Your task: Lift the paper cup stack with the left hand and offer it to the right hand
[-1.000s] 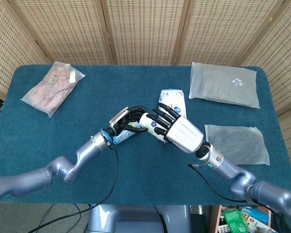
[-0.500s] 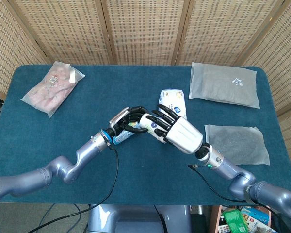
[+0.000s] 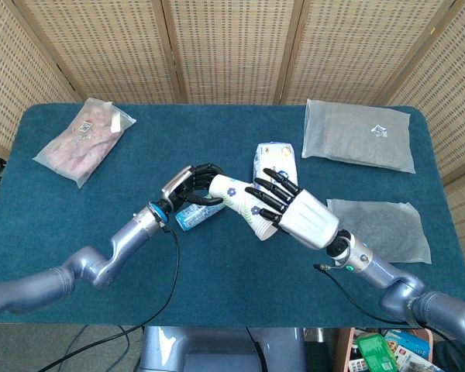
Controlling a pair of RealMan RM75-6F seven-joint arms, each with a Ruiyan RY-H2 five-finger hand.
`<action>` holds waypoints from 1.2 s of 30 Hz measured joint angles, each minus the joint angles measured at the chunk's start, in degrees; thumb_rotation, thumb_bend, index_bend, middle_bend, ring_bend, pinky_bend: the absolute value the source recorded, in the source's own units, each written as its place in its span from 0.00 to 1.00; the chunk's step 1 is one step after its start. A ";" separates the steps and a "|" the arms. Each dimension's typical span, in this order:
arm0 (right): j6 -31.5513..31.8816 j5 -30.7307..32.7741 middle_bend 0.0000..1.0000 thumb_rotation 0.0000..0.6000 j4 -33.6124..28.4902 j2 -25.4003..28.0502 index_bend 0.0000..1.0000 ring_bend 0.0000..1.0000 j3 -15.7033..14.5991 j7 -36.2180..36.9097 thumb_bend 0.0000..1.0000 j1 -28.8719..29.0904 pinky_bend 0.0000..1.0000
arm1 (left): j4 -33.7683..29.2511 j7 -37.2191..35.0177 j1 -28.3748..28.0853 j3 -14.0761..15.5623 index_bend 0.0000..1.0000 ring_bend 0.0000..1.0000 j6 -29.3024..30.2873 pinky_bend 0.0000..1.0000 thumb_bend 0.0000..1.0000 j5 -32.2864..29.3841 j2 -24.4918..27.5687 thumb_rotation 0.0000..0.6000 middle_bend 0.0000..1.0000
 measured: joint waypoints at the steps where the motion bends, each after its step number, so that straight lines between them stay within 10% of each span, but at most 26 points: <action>1: 0.32 -0.16 0.31 1.00 0.26 0.29 0.70 0.22 -0.24 0.10 0.58 -0.27 0.18 | 0.29 -0.38 0.22 0.14 0.51 0.48 0.07 0.51 0.18 0.11 0.24 1.00 0.49; 17: 2.30 -1.08 0.32 1.00 7.08 3.04 0.70 0.22 -3.90 2.06 0.58 -3.90 0.18 | 5.61 -1.66 4.72 3.50 0.51 0.48 3.09 0.51 0.18 3.19 7.63 1.00 0.49; 31: -3.53 -1.32 0.31 1.00 19.94 0.84 0.69 0.21 -7.50 1.72 0.58 -3.96 0.18 | 9.90 26.52 8.66 10.10 0.51 0.48 5.85 0.51 0.18 6.42 14.99 1.00 0.49; 36: -4.72 -0.94 0.09 1.00 22.63 0.19 0.17 0.02 -8.26 0.91 0.15 -4.02 0.04 | 10.32 35.39 9.32 11.59 0.43 0.34 4.41 0.44 0.19 5.28 15.33 1.00 0.34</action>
